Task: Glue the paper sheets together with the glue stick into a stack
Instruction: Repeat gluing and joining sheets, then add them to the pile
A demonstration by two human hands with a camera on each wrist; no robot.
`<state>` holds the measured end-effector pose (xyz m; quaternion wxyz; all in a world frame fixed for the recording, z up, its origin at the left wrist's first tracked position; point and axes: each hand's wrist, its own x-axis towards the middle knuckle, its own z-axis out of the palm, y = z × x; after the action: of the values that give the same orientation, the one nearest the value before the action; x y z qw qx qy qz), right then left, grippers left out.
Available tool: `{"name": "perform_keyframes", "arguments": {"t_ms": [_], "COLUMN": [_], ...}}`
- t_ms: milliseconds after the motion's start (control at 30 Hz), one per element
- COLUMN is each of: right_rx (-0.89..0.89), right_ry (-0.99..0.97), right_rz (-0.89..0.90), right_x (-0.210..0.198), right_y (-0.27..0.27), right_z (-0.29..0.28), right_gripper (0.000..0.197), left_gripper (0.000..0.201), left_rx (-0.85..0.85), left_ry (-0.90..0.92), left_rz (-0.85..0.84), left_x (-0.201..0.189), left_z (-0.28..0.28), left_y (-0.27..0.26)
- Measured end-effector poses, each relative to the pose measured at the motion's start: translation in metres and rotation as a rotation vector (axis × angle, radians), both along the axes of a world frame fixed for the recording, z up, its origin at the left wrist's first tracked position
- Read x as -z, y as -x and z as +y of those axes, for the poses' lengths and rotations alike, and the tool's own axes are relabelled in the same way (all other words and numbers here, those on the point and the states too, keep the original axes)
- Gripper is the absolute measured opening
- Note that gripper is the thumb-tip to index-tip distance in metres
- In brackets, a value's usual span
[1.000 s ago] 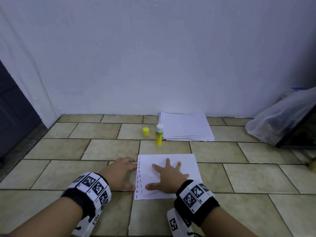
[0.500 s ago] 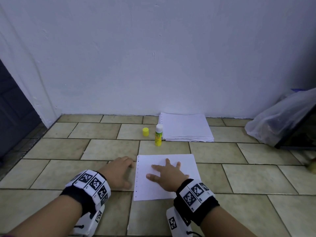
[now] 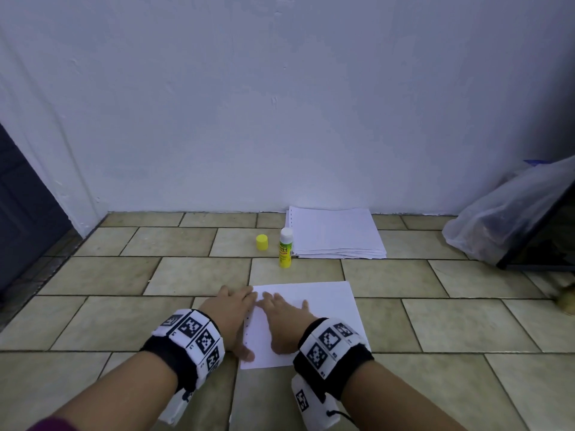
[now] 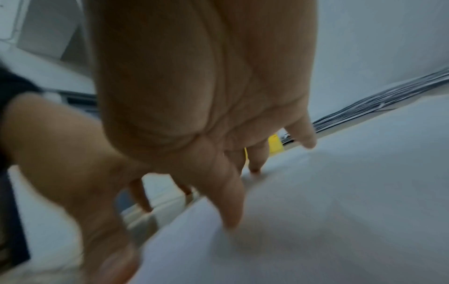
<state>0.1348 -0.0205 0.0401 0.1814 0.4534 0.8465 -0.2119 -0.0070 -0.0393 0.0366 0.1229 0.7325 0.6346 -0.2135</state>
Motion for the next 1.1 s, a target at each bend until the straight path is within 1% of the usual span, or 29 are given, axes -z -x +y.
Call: {"name": "perform_keyframes", "arguments": {"t_ms": [33,67,167,233,267,333,400,500,567,633,700,733,767,800,867,967,1033,1100], "right_rx": [0.002,0.040,0.228,0.309,0.334,0.350,0.314,0.227,0.235,0.285,0.334,0.359,0.386,0.403,0.382,0.229,0.142,0.071], "right_ry": [-0.002,-0.010,-0.030,-0.059,-0.071,-0.098,-0.143,-0.262,-0.272,-0.212,-0.150,-0.132,-0.121,-0.118,-0.119,-0.105,-0.063,-0.019], "right_rz": [0.002,0.008,0.033,0.021,0.003,-0.042,-0.102,-0.237,-0.287,-0.269,-0.194,-0.148,-0.109,-0.087,-0.095,-0.079,-0.024,0.017], "right_x": [-0.002,-0.004,-0.008,-0.006,-0.006,-0.006,-0.006,-0.006,-0.010,-0.009,-0.004,-0.002,-0.001,-0.001,-0.002,-0.006,-0.007,-0.007], "right_y": [-0.006,-0.015,-0.052,-0.077,-0.086,-0.094,-0.091,-0.082,-0.077,-0.071,-0.063,-0.059,-0.055,-0.052,-0.047,-0.044,-0.044,-0.047], "right_z": [0.006,0.012,0.029,0.037,0.039,0.040,0.037,0.033,0.033,0.034,0.036,0.035,0.035,0.033,0.028,0.019,0.017,0.016], "right_gripper": [0.075,0.072,0.057,0.049,0.049,0.055,0.063,0.065,0.060,0.047,0.039,0.042,0.050,0.059,0.068,0.076,0.082,0.085], "left_gripper": [0.115,0.114,0.114,0.115,0.115,0.115,0.111,0.095,0.080,0.066,0.058,0.057,0.057,0.057,0.060,0.070,0.081,0.087], "left_rx": [-0.008,-0.010,-0.008,-0.004,0.006,0.037,0.050,0.030,0.022,0.036,0.077,0.096,0.111,0.119,0.120,0.111,0.096,0.094], "left_ry": [0.006,0.009,0.010,0.006,0.000,-0.011,-0.021,-0.040,-0.064,-0.103,-0.128,-0.132,-0.133,-0.133,-0.140,-0.161,-0.135,-0.092], "left_rz": [-0.008,-0.015,-0.001,0.019,0.024,0.027,0.019,-0.010,-0.022,-0.067,-0.173,-0.228,-0.268,-0.290,-0.297,-0.283,-0.256,-0.235], "left_x": [0.000,0.000,0.000,0.000,0.000,-0.003,-0.005,-0.011,-0.013,-0.015,-0.014,-0.013,-0.013,-0.012,-0.010,-0.006,-0.003,0.000], "left_z": [-0.001,-0.001,-0.004,-0.003,-0.002,-0.002,-0.002,-0.001,0.002,0.003,0.002,0.002,0.001,0.000,0.000,0.003,0.002,-0.001], "left_y": [0.000,0.001,0.001,0.000,0.000,0.001,0.003,0.005,0.001,-0.009,-0.023,-0.030,-0.036,-0.041,-0.046,-0.046,-0.044,-0.044]}}
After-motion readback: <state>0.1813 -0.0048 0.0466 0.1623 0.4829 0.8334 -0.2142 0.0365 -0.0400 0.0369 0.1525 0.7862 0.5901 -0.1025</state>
